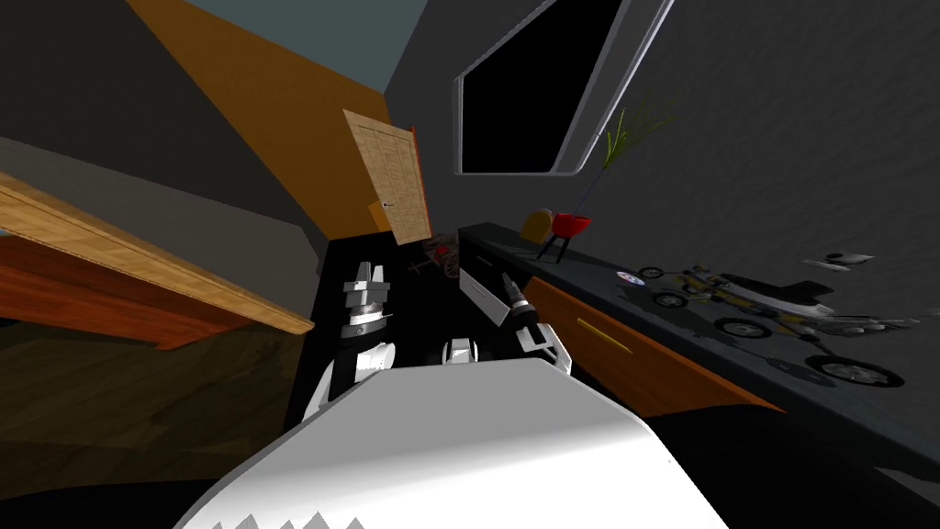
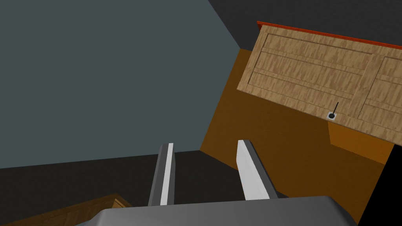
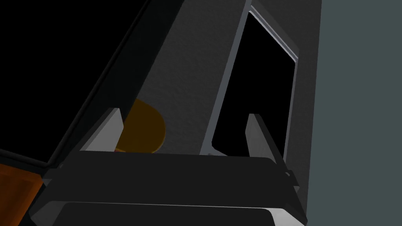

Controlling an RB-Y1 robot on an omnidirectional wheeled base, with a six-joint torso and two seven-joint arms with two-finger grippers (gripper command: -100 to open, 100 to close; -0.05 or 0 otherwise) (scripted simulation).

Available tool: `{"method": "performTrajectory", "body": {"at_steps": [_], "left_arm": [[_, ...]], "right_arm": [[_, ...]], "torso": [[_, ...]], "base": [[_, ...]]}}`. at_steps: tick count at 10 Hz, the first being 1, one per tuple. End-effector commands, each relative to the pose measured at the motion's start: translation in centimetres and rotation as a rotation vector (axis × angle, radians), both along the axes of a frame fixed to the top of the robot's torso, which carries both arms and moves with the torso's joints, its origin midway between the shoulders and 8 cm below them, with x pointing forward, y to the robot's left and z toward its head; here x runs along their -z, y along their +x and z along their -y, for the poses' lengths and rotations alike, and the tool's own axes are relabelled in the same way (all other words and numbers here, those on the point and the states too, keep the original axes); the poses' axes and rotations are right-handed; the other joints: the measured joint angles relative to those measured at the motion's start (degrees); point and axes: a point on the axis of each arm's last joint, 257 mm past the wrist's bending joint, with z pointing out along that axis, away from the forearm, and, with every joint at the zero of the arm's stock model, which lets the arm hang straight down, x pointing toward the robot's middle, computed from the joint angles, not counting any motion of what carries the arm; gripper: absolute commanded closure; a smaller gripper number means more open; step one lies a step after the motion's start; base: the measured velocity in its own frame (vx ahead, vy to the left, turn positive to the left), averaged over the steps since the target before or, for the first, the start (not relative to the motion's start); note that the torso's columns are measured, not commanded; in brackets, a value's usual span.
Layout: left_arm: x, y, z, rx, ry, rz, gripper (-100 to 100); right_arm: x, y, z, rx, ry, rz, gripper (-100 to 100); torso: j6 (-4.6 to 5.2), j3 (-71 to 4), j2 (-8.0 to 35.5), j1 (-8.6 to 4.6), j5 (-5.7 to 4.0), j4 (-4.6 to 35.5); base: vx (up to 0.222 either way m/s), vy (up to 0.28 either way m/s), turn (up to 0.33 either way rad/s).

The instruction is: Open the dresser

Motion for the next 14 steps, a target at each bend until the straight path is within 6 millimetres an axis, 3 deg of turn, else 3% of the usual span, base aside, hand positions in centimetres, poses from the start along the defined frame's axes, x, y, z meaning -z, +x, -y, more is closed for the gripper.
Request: {"method": "performTrajectory", "body": {"at_steps": [1, 2, 3, 6, 9, 10, 13, 14], "left_arm": [[0.0, 0.0, 0.0, 0.0, 0.0, 0.0, 0], [0.0, 0.0, 0.0, 0.0, 0.0, 0.0, 0], [0.0, 0.0, 0.0, 0.0, 0.0, 0.0, 0], [0.0, 0.0, 0.0, 0.0, 0.0, 0.0, 0], [0.0, 0.0, 0.0, 0.0, 0.0, 0.0, 0], [0.0, 0.0, 0.0, 0.0, 0.0, 0.0, 0], [0.0, 0.0, 0.0, 0.0, 0.0, 0.0, 0], [0.0, 0.0, 0.0, 0.0, 0.0, 0.0, 0]], "right_arm": [[2.5, 1.0, 0.6, 0.019, -0.095, -0.066, -100], [4.3, 1.6, 1.1, 0.028, -0.181, -0.109, -100], [4.5, 1.6, 1.3, 0.035, -0.181, -0.119, -100], [8.3, 2.6, 3.4, 0.073, -0.359, -0.217, -100], [10.2, 2.9, 4.9, 0.1, -0.454, -0.272, -100], [11.8, 3.1, 6.5, 0.121, -0.547, -0.315, -100], [13.4, 3.1, 8.5, 0.154, -0.64, -0.369, -100], [14.6, 3.1, 10.5, 0.181, -0.731, -0.412, -100]], "torso": [[-0.03, 0.0, 0.0, 0.1, 0.01, 0.0], [0.01, 0.0, 0.0, 0.1, 0.03, 0.0], [-0.03, 0.0, 0.0, 0.17, 0.04, 0.0], [0.01, 0.0, 0.0, 0.21, 0.07, 0.0], [-0.03, 0.0, 0.0, 0.19, 0.04, 0.0], [0.0, 0.0, 0.0, 0.13, 0.04, 0.0], [-0.03, 0.0, -0.1, 0.15, 0.03, 0.0], [0.0, 0.0, 0.0, 0.11, 0.03, 0.0]], "base": [[0.073, 0.077, 0.068], [0.074, 0.086, 0.13], [0.077, 0.088, 0.065], [0.085, 0.12, 0.098], [0.079, 0.099, 0.078], [0.089, 0.112, 0.137], [0.087, 0.09, 0.077], [0.085, 0.102, 0.104]]}}
